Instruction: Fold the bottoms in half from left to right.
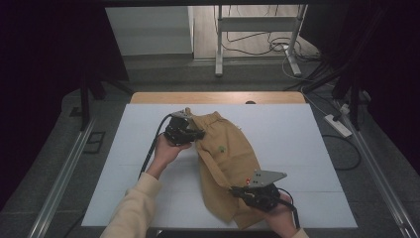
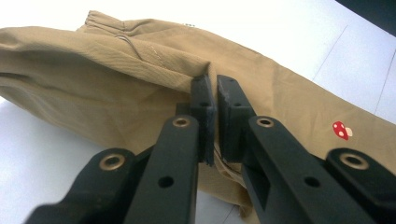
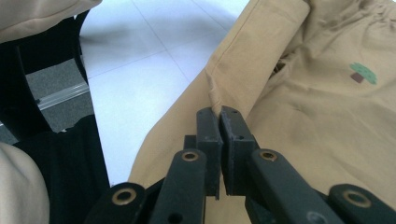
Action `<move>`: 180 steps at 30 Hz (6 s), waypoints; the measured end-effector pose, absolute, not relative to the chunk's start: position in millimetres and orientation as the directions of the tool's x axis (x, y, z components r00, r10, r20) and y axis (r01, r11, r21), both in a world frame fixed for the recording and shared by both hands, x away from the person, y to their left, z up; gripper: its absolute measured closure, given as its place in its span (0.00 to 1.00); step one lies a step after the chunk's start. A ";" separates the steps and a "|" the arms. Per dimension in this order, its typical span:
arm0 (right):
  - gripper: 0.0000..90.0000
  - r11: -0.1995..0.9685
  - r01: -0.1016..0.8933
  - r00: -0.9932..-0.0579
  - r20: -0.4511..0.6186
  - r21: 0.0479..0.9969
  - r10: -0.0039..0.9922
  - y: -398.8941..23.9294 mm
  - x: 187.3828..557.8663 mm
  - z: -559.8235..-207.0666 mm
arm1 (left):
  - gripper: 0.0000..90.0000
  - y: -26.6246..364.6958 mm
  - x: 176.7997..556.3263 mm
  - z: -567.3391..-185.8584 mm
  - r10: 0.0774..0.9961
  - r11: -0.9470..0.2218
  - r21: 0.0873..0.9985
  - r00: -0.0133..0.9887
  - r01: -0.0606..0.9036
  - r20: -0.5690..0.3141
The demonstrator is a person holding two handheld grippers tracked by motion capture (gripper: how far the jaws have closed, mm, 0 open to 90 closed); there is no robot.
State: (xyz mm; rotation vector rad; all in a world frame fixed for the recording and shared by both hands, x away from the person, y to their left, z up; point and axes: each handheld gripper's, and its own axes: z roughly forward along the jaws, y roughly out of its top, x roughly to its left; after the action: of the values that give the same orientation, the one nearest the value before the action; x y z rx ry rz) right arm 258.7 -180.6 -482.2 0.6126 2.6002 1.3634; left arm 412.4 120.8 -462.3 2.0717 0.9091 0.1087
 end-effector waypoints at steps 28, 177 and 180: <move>0.97 0.512 0.335 -0.882 0.072 0.791 0.466 -200.0 262.6 -488.0 | 0.95 100.7 420.3 -468.1 0.635 -0.391 0.721 0.735 0.572 -0.239; 0.46 0.494 0.534 -0.724 0.070 0.686 0.686 -219.3 358.4 -514.7 | 0.37 108.4 365.7 -498.4 0.604 -0.456 0.728 0.778 0.513 -0.171; 0.47 0.498 0.528 -0.727 0.064 0.688 0.684 -216.4 362.3 -515.0 | 0.37 108.6 366.1 -498.6 0.604 -0.452 0.729 0.778 0.514 -0.174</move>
State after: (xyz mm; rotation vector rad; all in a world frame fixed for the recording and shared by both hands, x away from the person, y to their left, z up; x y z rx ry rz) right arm 362.3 -216.4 -515.0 1.0379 2.5246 1.0461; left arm 366.1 108.6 -498.6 2.1440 0.8285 0.1384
